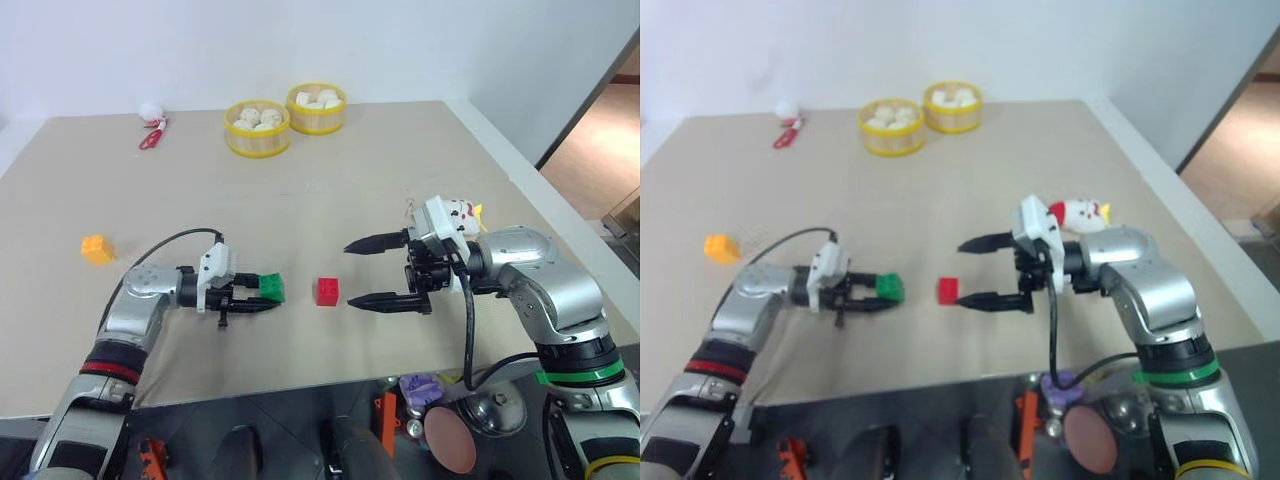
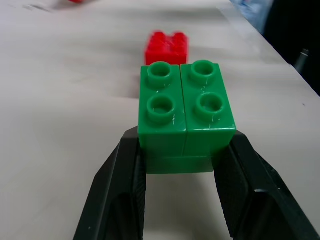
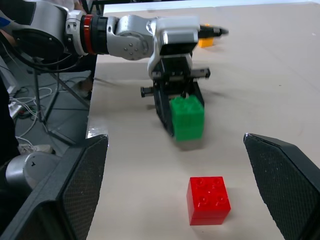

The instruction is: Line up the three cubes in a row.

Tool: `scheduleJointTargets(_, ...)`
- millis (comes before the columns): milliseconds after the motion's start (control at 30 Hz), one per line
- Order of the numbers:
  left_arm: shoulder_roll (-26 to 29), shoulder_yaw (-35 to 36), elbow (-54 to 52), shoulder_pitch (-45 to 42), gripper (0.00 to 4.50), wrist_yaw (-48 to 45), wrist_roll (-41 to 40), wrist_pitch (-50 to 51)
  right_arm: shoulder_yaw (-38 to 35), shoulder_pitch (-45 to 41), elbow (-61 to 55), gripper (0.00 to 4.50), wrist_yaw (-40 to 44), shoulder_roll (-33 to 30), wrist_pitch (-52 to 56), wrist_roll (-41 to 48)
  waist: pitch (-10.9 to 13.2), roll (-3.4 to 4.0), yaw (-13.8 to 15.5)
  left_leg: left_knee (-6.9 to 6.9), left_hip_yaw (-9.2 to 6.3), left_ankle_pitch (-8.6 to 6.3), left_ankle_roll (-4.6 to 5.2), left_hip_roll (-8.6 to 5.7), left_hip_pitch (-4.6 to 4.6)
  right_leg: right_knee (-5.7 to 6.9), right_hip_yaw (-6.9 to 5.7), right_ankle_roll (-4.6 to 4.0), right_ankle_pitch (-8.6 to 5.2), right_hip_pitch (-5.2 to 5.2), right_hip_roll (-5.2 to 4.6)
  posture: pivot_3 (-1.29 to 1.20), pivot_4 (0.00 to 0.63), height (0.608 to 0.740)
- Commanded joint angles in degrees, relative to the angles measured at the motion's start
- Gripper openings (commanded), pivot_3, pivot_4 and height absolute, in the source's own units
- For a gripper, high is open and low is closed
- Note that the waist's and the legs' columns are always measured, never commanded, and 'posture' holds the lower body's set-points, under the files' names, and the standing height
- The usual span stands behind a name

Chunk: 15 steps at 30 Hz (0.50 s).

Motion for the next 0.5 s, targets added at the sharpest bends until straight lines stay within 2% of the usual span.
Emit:
scheduleJointTargets(33,-0.06,-0.63,3.64,-2.36,1.32,-2.57,1.84,-4.01,-1.5,0.1,-3.11,4.5,-0.96,-0.76,0.18,1.39,0.0,0.0,-0.02,0.0,-0.01,0.0,0.01,0.0,0.0,0.0,0.0,0.0,0.0,0.0,0.01,0.0,0.15,0.74)
scheduleJointTargets(500,-0.99,-0.37,11.21,-6.23,1.32,-4.31,4.15,-8.23,-1.29,1.15,-3.75,4.5,-2.82,-0.79,-0.25,1.46,0.0,0.0,0.0,0.03,-0.1,0.0,0.01,0.0,-0.03,0.0,-0.01,-0.02,-0.01,0.01,0.04,0.0,0.15,0.74)
